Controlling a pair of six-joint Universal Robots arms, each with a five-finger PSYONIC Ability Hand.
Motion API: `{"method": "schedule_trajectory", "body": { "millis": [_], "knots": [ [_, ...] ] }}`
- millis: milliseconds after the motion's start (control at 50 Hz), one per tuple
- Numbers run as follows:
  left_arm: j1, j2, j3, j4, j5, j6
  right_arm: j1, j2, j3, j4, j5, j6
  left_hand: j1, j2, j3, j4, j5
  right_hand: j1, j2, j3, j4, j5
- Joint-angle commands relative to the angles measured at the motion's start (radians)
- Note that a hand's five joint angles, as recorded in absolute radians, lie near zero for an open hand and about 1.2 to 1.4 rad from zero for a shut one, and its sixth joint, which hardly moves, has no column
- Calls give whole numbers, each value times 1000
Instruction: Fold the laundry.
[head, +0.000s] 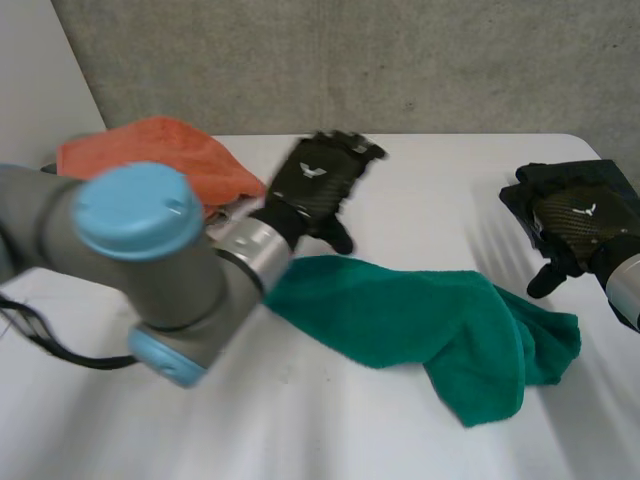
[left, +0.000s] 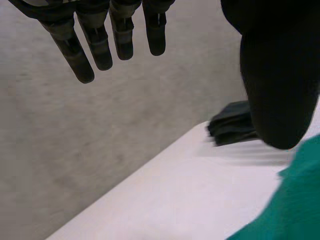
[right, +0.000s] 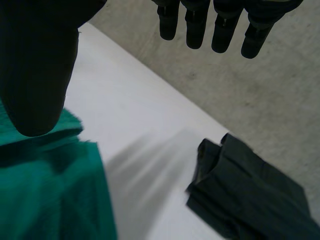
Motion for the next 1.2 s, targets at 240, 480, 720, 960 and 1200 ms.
{"method": "schedule_trajectory", "body": {
  "millis": [240, 480, 720, 960, 1200],
  "knots": [
    [225, -32, -174, -116, 10, 335, 131, -2, 90, 161, -14, -53, 93, 101, 102, 106, 116, 24, 40, 40, 43, 31],
    [251, -216, -50, -110, 11, 484, 210, 8, 193, -60, 64, -77, 310, 318, 320, 324, 334, 277, 292, 292, 295, 283],
    [251, -273, 4, -109, 13, 485, 210, 62, 190, -66, 77, -108, 512, 520, 522, 526, 536, 444, 460, 460, 463, 451],
    [242, -307, 10, -86, 36, 496, 208, 39, 171, -87, 149, -113, 1120, 1128, 1130, 1134, 1144, 1168, 1184, 1184, 1187, 1175],
    [210, -104, -46, -63, 37, 421, 219, -1, -54, -81, 196, -242, 1120, 1128, 1130, 1134, 1144, 1168, 1184, 1184, 1187, 1175]
  ]
}}
